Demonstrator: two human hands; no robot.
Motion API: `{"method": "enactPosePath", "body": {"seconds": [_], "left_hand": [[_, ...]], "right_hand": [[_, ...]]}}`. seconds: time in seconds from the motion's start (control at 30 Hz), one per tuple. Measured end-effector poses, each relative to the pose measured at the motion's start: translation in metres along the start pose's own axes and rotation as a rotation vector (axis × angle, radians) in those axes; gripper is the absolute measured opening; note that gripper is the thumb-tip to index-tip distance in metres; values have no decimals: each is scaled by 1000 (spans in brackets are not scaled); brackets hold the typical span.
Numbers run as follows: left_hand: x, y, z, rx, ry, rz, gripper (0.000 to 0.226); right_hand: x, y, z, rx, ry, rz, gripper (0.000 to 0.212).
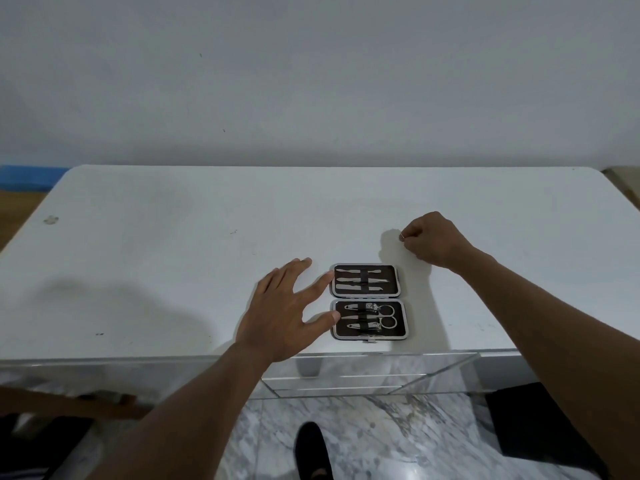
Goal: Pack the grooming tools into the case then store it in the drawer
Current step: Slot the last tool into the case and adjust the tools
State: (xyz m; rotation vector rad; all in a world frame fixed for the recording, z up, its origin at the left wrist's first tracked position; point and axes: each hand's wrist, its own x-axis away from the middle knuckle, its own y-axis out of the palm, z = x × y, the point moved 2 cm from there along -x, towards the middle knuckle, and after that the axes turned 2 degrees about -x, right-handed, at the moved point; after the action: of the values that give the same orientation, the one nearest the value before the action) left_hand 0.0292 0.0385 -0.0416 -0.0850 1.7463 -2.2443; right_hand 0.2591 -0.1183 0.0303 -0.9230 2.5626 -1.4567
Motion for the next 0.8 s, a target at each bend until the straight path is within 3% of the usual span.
{"method": "enactPosePath", "body": {"seconds": [0.17,0.37,0.8], "left_hand": [[0,0,0,-1,-5,-12,65],[0,0,-1,-11,-10,-25,66],[-1,2,0,-18,-10,-34,67]], "right_hand": [[33,3,-4,-15,-139,-75,19],[56,16,-3,381,-374,-28,26],[68,18,2,487,-453,36,30]]}}
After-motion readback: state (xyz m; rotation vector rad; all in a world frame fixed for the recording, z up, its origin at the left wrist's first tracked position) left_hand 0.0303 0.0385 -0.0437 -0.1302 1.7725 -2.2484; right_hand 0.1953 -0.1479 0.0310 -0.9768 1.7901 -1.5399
